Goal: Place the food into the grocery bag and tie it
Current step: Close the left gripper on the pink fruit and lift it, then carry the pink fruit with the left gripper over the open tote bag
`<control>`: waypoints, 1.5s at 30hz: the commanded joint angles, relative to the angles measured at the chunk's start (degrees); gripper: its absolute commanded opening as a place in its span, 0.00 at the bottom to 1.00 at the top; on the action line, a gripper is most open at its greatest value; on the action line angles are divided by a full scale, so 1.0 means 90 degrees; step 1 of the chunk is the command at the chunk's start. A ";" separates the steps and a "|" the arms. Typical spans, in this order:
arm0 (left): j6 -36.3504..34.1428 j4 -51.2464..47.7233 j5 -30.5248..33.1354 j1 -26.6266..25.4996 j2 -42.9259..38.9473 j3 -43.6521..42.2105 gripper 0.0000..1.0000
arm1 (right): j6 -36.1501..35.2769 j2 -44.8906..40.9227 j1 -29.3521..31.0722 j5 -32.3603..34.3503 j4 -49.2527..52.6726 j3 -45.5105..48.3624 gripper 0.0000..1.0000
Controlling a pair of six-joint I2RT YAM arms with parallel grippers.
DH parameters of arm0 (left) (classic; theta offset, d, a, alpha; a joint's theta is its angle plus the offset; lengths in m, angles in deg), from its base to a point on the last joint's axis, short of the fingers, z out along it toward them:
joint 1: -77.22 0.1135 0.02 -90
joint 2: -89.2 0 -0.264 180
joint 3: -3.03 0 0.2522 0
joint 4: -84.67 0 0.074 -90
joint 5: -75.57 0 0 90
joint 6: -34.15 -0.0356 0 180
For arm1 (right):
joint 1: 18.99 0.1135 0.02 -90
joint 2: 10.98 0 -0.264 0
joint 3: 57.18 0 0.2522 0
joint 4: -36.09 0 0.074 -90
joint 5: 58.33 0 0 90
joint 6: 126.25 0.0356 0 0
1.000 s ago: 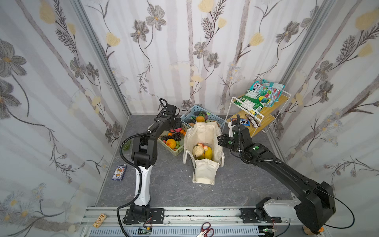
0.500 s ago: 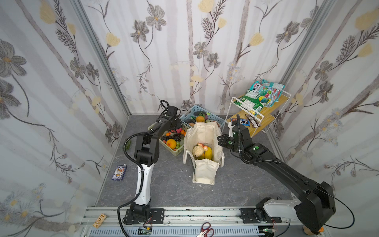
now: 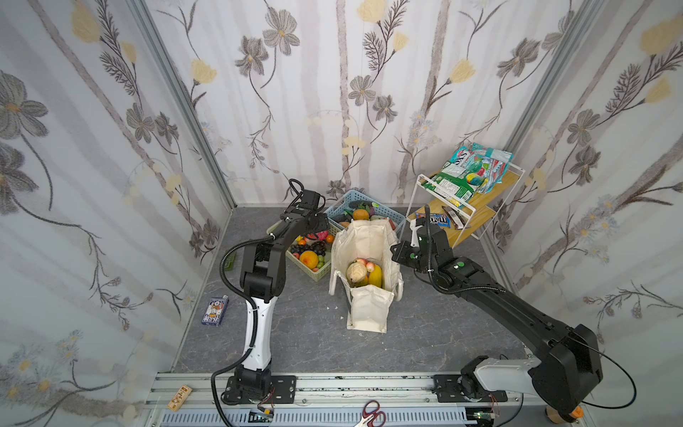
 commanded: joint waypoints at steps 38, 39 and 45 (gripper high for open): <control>-0.0395 -0.0248 0.0045 -0.0242 -0.1706 -0.0871 0.74 | -0.0090 0.0090 0.0005 -0.0071 -0.0125 -0.0185 0.01; -0.0380 -0.0248 -0.0013 -0.0244 -0.1842 -0.0924 0.74 | -0.0090 0.0089 0.0006 -0.0067 -0.0125 -0.0194 0.01; -0.0328 -0.0255 -0.0250 -0.0384 -0.2687 -0.1170 0.74 | -0.0090 0.0146 0.0008 -0.0077 -0.0157 -0.0224 0.01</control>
